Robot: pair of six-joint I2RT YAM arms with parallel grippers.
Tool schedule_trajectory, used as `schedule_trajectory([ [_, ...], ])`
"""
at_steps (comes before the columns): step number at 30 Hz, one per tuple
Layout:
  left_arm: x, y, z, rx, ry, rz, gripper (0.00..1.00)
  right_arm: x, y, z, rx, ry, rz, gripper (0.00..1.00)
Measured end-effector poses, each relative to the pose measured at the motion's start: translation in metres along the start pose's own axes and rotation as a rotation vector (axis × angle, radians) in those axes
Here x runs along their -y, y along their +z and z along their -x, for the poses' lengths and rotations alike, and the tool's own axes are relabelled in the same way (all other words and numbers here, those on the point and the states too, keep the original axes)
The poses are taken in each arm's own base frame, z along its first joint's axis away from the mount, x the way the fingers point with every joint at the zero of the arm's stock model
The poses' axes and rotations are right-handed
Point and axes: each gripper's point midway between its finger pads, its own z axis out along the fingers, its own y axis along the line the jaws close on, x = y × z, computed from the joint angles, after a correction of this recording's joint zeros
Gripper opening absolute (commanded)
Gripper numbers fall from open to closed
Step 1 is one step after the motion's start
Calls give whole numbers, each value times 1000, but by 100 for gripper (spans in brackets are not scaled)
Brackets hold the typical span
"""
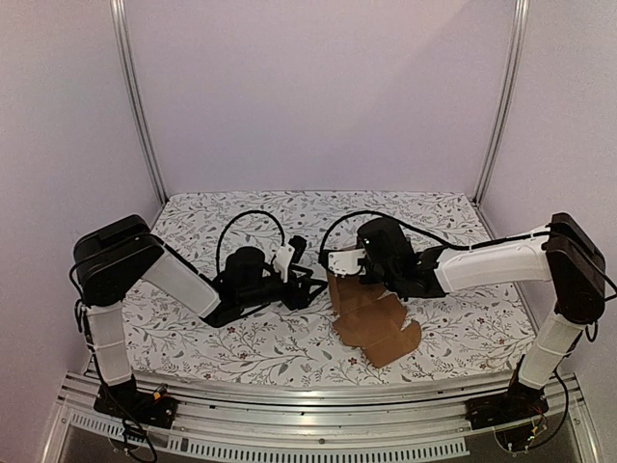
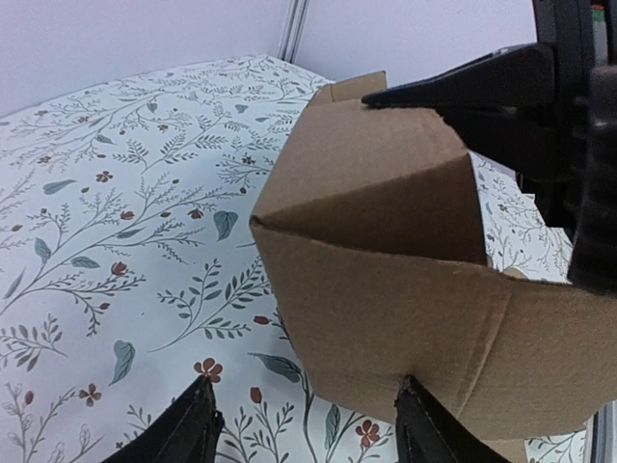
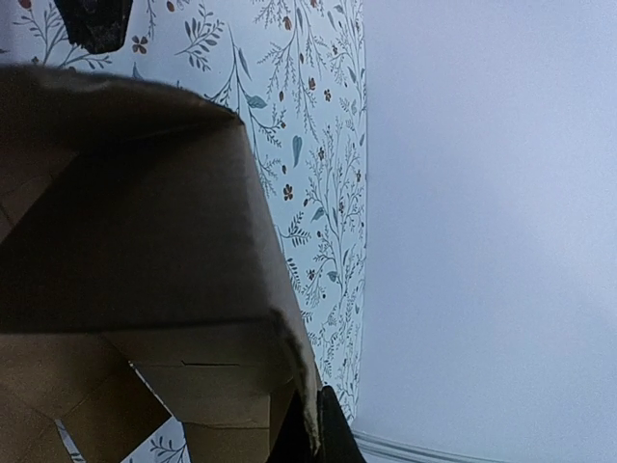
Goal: Fold the paper box
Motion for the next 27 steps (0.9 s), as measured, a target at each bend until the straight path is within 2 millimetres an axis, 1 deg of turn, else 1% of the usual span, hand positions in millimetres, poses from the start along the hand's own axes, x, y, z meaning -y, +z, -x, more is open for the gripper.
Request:
schedule_trajectory([
  [3, 1, -1, -1, -2, 0, -5, 67, -1, 4, 2, 8, -11, -16, 0],
  [6, 3, -5, -7, -13, -3, -14, 68, -4, 6, 2, 10, -24, -20, 0],
  [9, 6, -11, -13, -26, -8, -28, 69, -4, 7, 3, 11, -28, -24, 0],
  [12, 11, -19, -15, -31, -7, -47, 69, -4, 8, 3, 14, -32, -29, 2],
  [14, 15, -22, -13, -27, -5, -64, 69, -5, 8, 3, 14, -42, -29, 4],
  [19, 24, -23, -7, -18, 3, -115, 69, -8, 8, 2, 12, -64, -26, 8],
  [23, 29, -18, 4, 2, 12, -133, 69, -15, 8, -2, 3, -82, -6, 10],
  [27, 31, -9, 15, 25, 17, -140, 69, -21, 8, -6, -8, -88, 18, 9],
])
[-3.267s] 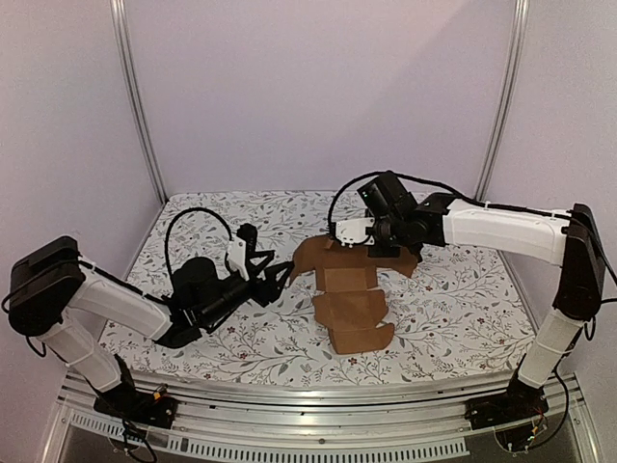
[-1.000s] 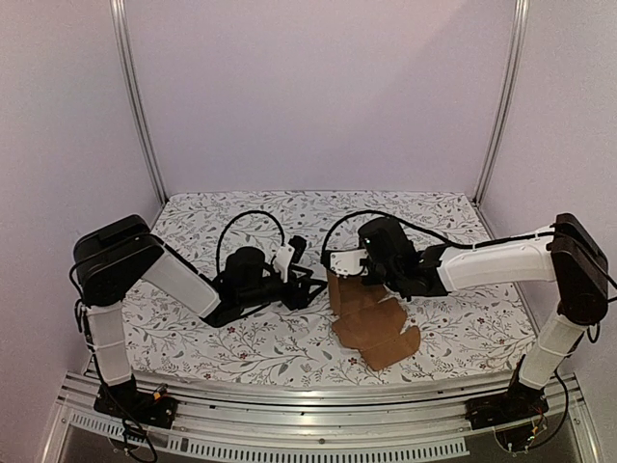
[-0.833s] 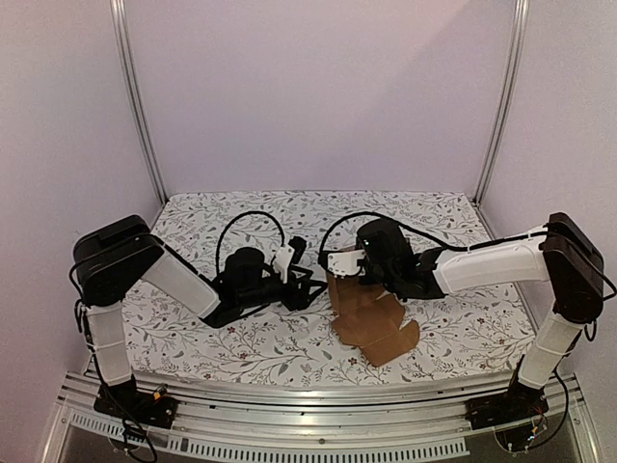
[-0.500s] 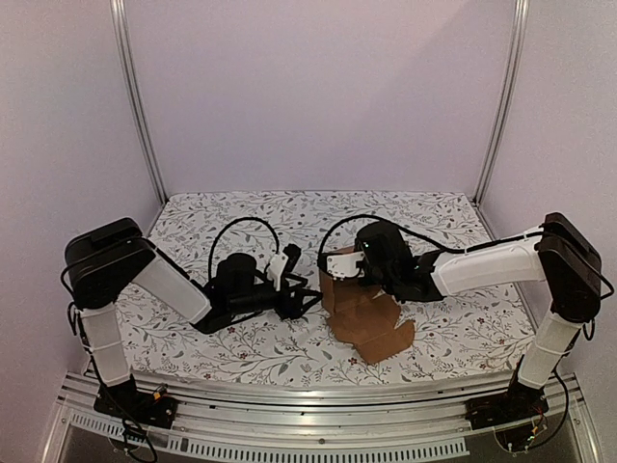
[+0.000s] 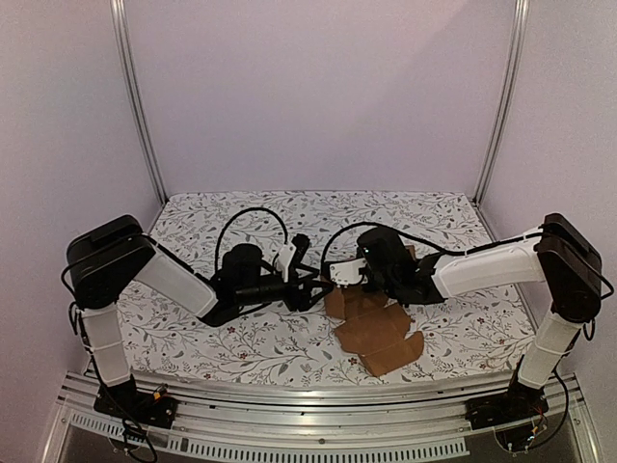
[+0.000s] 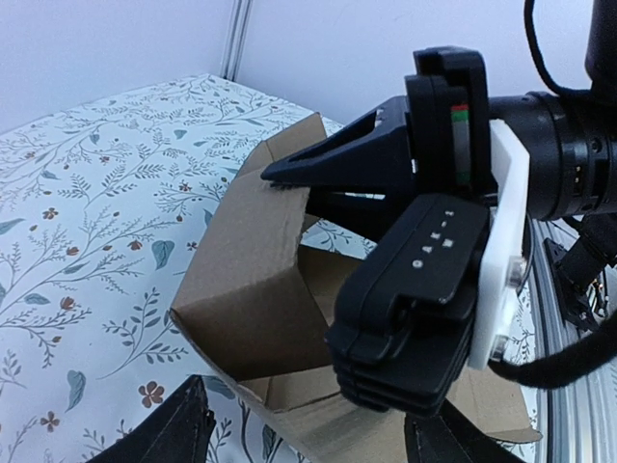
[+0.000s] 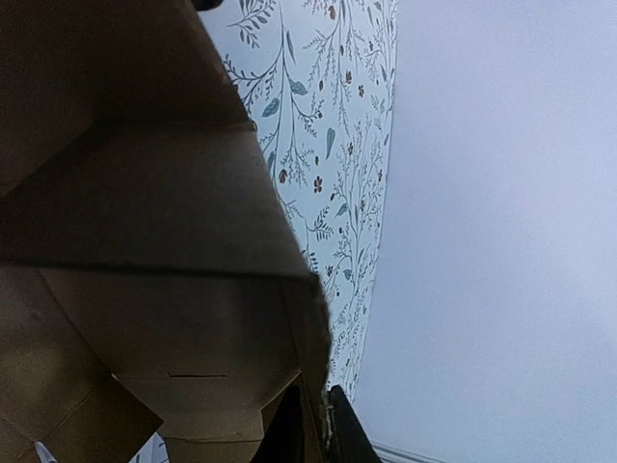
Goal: Fold the paper box
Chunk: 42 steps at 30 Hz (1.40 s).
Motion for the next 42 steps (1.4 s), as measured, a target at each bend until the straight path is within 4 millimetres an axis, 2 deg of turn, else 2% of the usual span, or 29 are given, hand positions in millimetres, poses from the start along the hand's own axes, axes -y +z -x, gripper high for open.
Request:
schedule_trajectory([
  [9, 5, 27, -10, -30, -2, 31, 65, -4, -4, -4, -20, 27, 48, 8],
  [21, -7, 31, -29, -7, -55, 152, 64, -17, -13, -11, -45, 88, 141, 8],
  [27, -3, 39, -43, -22, -66, 168, 61, -25, -23, -16, -51, 139, 198, 10],
  [35, -2, 40, -42, -6, -66, 176, 58, -29, -37, -17, -49, 201, 272, 11],
  [42, 0, 40, -38, 8, -62, 169, 58, -28, -40, -15, -51, 235, 303, 4],
])
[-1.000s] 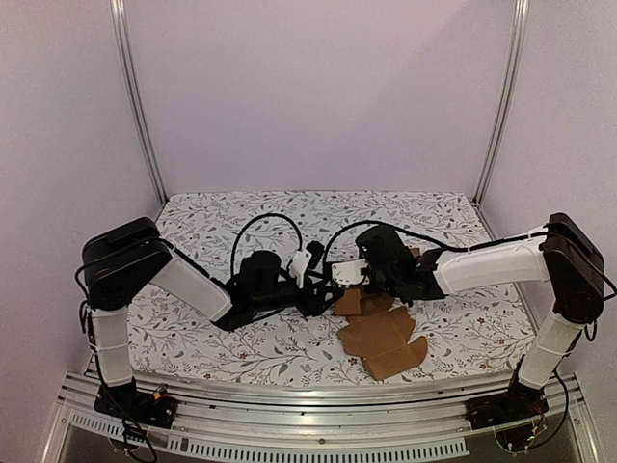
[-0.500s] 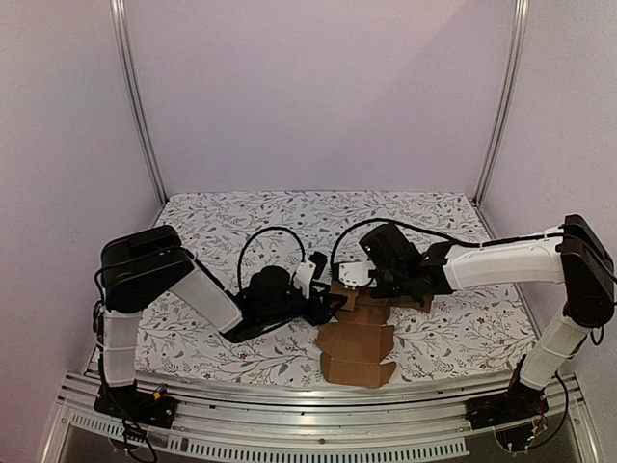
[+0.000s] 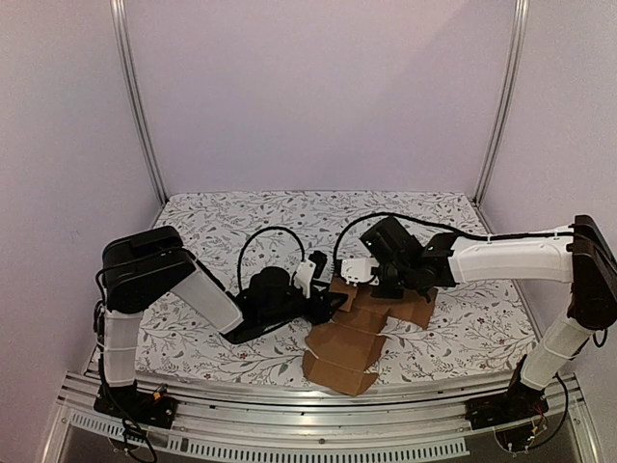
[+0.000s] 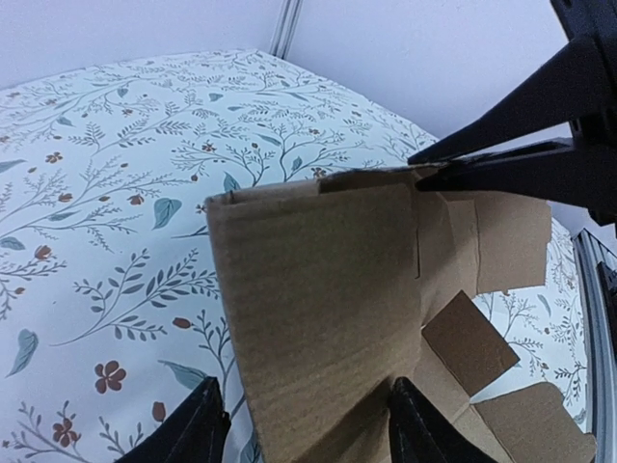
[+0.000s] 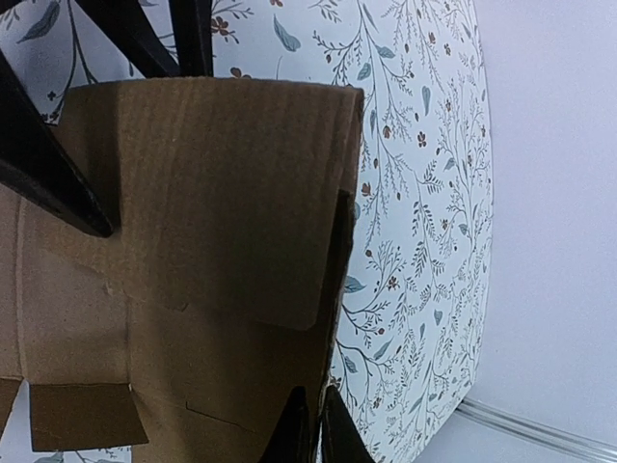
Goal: Fold the paper box
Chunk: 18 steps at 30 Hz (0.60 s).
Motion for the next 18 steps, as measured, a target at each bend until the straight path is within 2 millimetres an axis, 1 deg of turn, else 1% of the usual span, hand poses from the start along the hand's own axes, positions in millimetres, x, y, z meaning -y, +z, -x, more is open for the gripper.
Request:
schedule_trajectory([
  [2, 0, -1, 0, 2, 1, -1, 58, 1, -1, 1, 2, 8, 1, 0],
  [3, 0, -1, -1, 2, 2, -1, 57, 2, -1, 2, 4, 10, 2, 0],
  [7, -1, -4, -4, -2, 3, 0, 56, 2, -3, 4, 11, 22, 10, 0],
  [13, -1, -4, -3, 7, 6, -1, 56, 5, -4, 5, 10, 17, 5, 0],
  [15, -1, -4, -1, 13, 13, -1, 57, 8, -4, 6, 10, 1, -12, 0],
  [18, -3, -2, 6, 29, 31, 12, 56, 20, -4, 11, 19, -31, -64, 0],
])
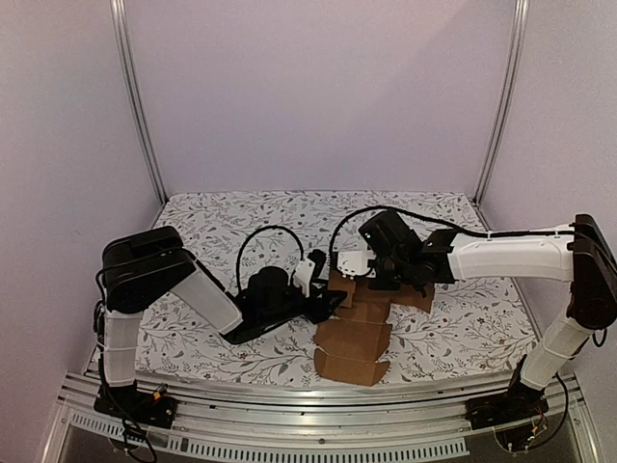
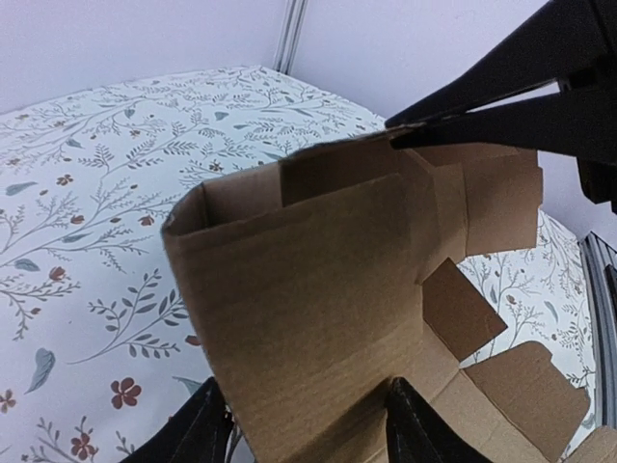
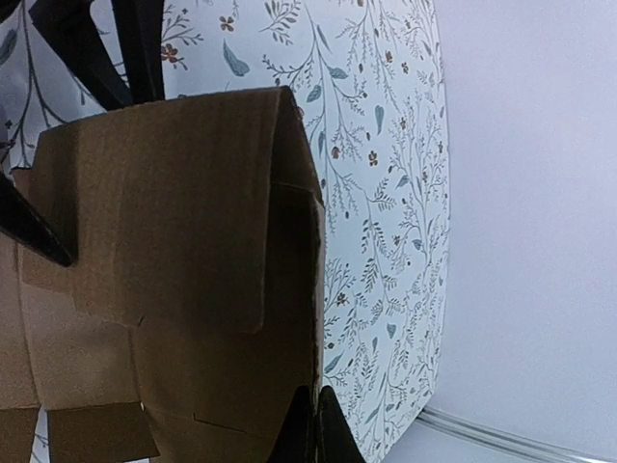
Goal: Fold the paper box
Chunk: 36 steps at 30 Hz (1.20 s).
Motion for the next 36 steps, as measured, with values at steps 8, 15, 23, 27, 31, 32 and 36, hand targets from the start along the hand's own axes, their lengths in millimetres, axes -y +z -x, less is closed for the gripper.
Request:
schedule_trajectory([
  [8, -29, 9, 28, 75, 24, 105, 56, 31, 24, 33, 77, -169, -214, 0],
  [15, -41, 7, 28, 85, 27, 128, 57, 26, 40, 39, 86, -260, -260, 0],
  [23, -33, -3, 2, 19, 23, 63, 58, 18, 37, 38, 85, -265, -292, 0],
  [27, -28, -11, -7, -2, 11, 32, 58, 8, 31, 37, 80, -287, -298, 0],
  [31, -24, -22, -19, -37, -3, -3, 58, 8, 21, 38, 84, -286, -315, 0],
  [32, -22, -24, -20, -46, -5, -14, 57, 10, 20, 38, 84, -282, -320, 0],
  [36, -17, -34, -27, -83, -8, -39, 54, 14, 17, 38, 82, -275, -331, 0],
])
